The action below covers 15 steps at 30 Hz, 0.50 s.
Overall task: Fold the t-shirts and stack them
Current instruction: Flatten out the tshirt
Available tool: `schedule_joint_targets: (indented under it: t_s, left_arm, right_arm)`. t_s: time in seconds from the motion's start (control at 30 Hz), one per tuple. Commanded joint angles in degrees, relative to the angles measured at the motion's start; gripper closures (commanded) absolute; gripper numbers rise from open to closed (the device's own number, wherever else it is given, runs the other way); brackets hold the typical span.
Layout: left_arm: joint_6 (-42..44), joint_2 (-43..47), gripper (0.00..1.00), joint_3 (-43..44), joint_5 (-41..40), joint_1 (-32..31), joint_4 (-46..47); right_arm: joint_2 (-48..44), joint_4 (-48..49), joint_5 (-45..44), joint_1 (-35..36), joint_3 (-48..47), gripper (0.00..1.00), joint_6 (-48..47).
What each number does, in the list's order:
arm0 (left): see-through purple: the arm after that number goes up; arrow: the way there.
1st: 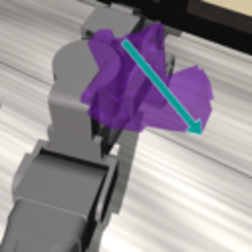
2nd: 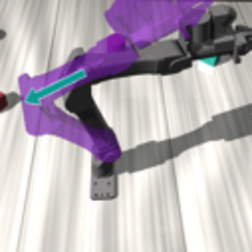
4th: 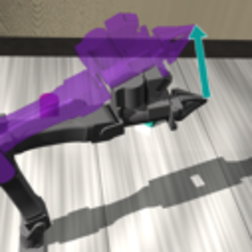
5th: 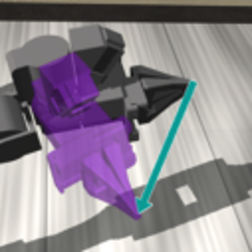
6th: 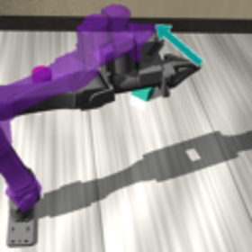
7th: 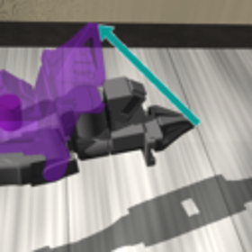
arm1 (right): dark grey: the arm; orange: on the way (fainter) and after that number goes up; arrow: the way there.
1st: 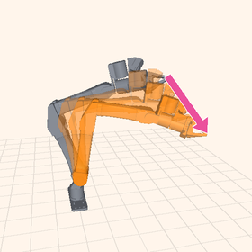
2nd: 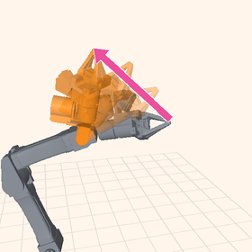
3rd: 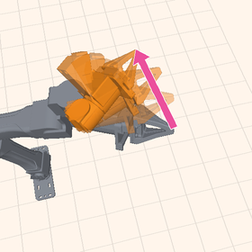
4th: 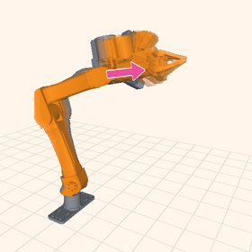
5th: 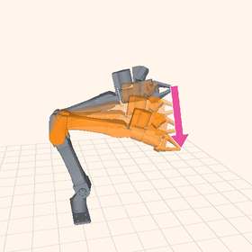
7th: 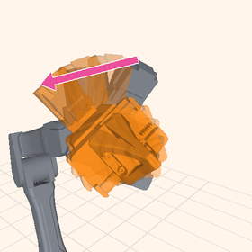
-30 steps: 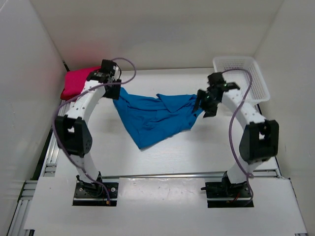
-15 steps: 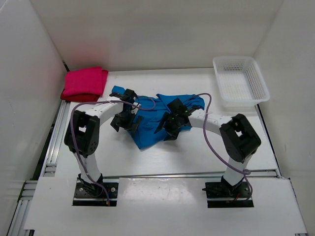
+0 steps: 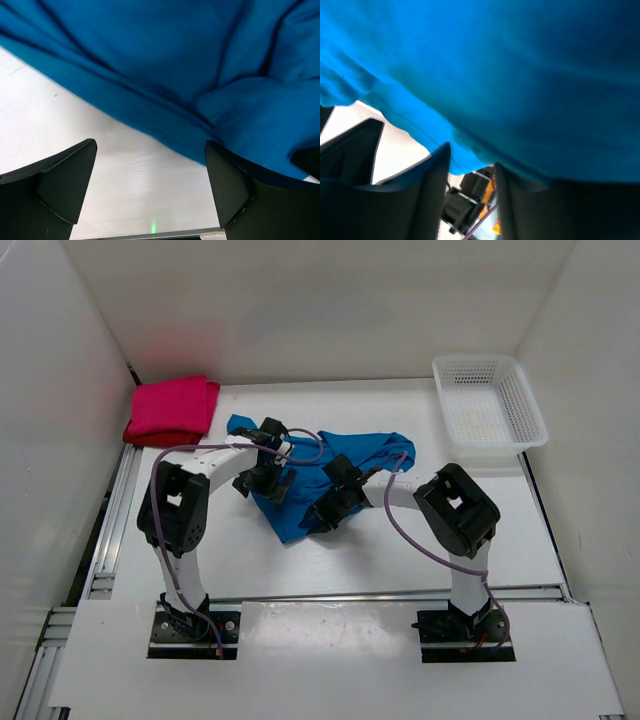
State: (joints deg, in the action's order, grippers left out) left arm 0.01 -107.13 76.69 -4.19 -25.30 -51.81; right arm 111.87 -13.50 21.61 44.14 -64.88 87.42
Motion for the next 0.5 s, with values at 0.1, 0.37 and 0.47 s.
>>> schedule_joint_targets:
  t_s: [0.1, 0.37, 0.47]
  left_arm:
    - [0.0, -2.4, 0.23, 0.8, -3.0, -1.3, 2.9]
    - [0.0, 1.1, 0.90, -3.4, -5.8, 2.0, 5.8]
    - [0.0, 4.8, 0.90, -5.8, -6.4, 4.7, 6.3]
  right_arm:
    - [1.4, -1.2, -1.7, -1.1, -0.8, 0.99, 2.9]
    - [-16.1, -15.7, -15.9, -9.5, 6.1, 1.00, -22.6]
    - [-25.4, -20.3, -17.7, -12.9, 11.9, 1.00, -32.1]
